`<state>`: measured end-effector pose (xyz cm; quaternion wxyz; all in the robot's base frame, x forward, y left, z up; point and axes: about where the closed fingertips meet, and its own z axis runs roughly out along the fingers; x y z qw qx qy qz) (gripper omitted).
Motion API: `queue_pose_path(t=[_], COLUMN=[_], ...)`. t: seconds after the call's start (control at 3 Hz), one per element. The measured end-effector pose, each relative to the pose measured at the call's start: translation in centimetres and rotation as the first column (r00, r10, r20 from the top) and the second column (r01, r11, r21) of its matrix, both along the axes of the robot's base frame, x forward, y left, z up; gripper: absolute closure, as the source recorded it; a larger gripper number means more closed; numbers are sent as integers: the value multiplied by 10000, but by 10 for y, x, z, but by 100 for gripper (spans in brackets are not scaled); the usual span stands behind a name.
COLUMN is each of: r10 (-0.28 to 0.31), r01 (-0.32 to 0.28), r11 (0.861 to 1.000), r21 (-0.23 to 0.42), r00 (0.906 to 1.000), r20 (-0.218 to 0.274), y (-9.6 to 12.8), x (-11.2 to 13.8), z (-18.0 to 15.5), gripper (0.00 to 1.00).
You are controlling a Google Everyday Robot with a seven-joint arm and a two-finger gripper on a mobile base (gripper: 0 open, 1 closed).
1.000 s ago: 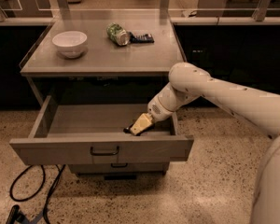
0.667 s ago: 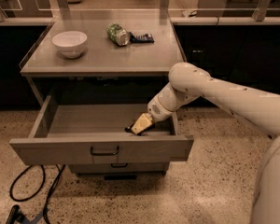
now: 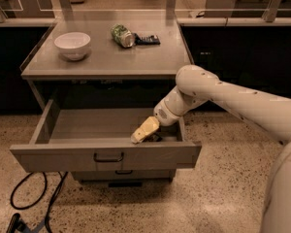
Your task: Place rxbar chocolate into top drawer
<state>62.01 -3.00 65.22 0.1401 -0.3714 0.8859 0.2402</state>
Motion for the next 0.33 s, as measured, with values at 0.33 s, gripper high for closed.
queue_pose_path(t=[0.33], r10=[0], r01=[0], r11=[10000], r21=[0], r00=[10000], r20=[-1], y=[0], x=[0], z=[0], gripper=[0])
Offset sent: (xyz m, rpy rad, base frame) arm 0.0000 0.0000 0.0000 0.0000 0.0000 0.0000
